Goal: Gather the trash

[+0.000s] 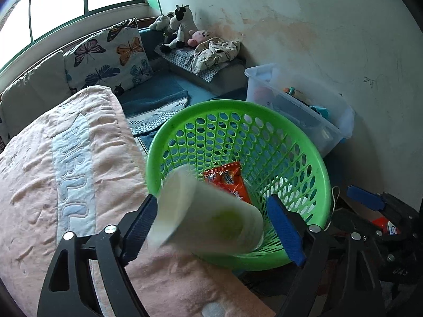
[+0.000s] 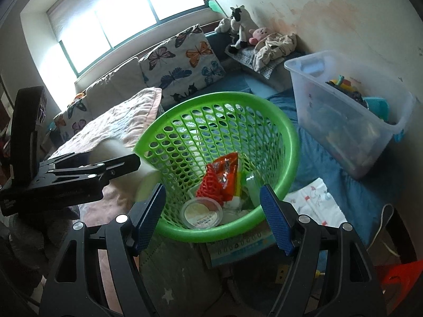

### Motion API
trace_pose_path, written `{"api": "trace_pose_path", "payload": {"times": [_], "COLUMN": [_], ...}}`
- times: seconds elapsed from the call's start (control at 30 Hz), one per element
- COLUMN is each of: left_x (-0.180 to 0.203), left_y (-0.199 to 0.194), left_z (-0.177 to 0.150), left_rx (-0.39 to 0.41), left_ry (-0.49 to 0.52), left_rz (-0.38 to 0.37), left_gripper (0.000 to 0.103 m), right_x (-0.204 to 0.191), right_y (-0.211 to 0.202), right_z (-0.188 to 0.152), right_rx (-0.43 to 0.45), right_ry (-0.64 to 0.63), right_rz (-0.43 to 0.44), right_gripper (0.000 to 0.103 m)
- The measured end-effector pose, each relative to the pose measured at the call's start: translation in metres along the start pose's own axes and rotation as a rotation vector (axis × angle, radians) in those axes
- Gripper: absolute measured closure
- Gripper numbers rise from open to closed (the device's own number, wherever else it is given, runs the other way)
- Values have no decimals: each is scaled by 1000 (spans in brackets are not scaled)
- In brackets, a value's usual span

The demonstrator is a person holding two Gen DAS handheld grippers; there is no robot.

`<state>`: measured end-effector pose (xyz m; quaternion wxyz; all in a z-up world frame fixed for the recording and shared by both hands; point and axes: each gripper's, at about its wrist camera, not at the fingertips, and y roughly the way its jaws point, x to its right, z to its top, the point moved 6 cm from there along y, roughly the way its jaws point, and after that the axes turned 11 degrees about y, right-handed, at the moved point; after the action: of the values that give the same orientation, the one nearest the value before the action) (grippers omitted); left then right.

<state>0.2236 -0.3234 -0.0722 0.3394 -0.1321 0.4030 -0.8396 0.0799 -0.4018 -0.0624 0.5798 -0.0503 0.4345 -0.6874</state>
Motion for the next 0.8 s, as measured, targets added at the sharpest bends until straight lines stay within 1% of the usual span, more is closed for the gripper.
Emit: {"api": "trace_pose_path", "payload": {"times": [0.2,0.33,0.47,0.67,0.8], "left_x": [-2,-4,-10,-22,-33], "left_y": [-4,-16,-32,-60,-79], "left_z": [-4,-8,-14,-32,-47], "left_rx": [9,27,45,69,82], "left_ry": [-15,-20,-24,-47,-63], "left_rz": [-9,-6,12,50,86], "left_gripper": [18,18,18,18,16], "right_x": [-2,-6,-15,-34,-48], "right_y": [-3,-6,-11,-18,-21], "right_z": [-3,-6,-13,-18,-25], "right_rx": [-2,-4,-5,0,1], "right_ry": [10,11,1,-23,-60], "right_rz": [11,26,41,60,44], "right_gripper": [29,29,29,29,28]}}
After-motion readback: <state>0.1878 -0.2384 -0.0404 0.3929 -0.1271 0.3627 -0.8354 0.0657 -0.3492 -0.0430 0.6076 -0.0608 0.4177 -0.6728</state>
